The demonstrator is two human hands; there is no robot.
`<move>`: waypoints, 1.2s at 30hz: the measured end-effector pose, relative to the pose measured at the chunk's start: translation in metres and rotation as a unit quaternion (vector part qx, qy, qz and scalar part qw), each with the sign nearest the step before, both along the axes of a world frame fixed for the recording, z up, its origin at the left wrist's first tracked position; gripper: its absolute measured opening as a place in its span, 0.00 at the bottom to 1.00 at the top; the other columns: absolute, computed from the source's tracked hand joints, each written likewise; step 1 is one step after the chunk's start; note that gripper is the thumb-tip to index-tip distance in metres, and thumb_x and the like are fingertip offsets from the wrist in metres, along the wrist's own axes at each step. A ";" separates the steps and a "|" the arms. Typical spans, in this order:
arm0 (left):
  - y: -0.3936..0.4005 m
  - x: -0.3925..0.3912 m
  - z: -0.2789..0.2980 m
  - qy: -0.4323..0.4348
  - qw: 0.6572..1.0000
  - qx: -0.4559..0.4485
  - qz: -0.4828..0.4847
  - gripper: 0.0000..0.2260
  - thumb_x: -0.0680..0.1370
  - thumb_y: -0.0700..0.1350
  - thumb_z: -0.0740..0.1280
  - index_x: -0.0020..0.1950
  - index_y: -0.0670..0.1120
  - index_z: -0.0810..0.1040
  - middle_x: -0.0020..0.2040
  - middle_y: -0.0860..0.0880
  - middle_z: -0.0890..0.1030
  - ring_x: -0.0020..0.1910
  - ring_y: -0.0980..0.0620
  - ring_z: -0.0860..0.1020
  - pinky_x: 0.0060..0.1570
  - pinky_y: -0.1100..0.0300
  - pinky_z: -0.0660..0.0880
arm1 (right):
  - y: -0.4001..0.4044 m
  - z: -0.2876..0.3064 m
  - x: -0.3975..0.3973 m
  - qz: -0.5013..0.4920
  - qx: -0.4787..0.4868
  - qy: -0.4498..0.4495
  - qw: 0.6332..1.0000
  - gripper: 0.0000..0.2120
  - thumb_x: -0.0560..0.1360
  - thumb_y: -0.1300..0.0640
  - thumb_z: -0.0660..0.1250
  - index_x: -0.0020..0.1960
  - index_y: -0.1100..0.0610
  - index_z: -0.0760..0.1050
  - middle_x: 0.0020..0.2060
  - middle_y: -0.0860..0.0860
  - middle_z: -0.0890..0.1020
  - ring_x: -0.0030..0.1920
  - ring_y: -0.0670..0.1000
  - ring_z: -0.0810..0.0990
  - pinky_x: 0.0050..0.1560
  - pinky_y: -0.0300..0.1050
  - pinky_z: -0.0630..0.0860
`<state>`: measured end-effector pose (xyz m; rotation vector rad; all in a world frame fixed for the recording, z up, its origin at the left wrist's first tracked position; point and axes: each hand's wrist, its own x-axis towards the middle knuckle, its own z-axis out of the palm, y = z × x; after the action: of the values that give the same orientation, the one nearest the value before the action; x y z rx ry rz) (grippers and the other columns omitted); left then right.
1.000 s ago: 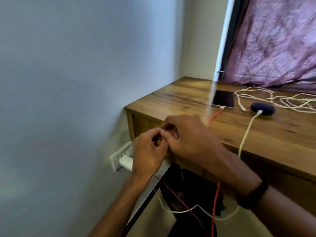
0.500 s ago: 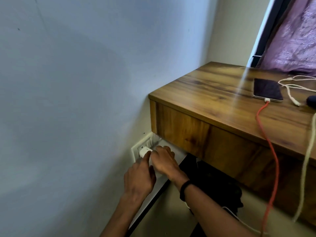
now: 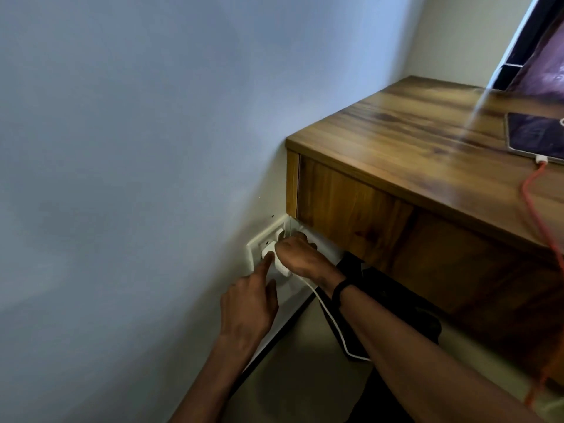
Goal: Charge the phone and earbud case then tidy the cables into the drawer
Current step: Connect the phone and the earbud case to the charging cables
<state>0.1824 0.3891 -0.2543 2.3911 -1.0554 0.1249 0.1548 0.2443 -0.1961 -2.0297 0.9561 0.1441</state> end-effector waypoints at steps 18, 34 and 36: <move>-0.015 -0.008 0.026 -0.046 0.996 0.058 0.059 0.29 0.74 0.68 0.68 0.72 0.59 0.73 0.46 0.50 0.87 0.50 0.41 0.84 0.45 0.52 0.79 | -0.014 0.026 -0.070 0.000 -0.015 -0.104 0.994 0.17 0.78 0.62 0.59 0.31 0.55 0.66 0.29 0.49 0.70 0.31 0.48 0.69 0.34 0.43 0.66; -0.042 -0.071 0.167 -0.004 0.986 -0.146 -0.083 0.21 0.75 0.57 0.70 0.67 0.56 0.79 0.38 0.54 0.85 0.38 0.54 0.84 0.38 0.56 0.80 | -0.005 0.143 -0.125 0.034 -0.093 -0.194 0.976 0.19 0.75 0.62 0.62 0.64 0.53 0.78 0.51 0.53 0.84 0.48 0.51 0.82 0.47 0.46 0.80; -0.052 -0.079 0.187 0.015 0.976 -0.195 -0.100 0.19 0.76 0.52 0.72 0.67 0.56 0.79 0.36 0.54 0.84 0.35 0.55 0.83 0.40 0.53 0.82 | -0.011 0.166 -0.137 0.017 -0.106 -0.227 0.968 0.19 0.75 0.62 0.62 0.65 0.54 0.76 0.49 0.51 0.83 0.48 0.50 0.82 0.45 0.44 0.80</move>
<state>0.1030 0.3368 -0.0676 1.9224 -1.1325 0.2027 0.0173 0.2332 -0.0302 -2.1406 0.6658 -0.4076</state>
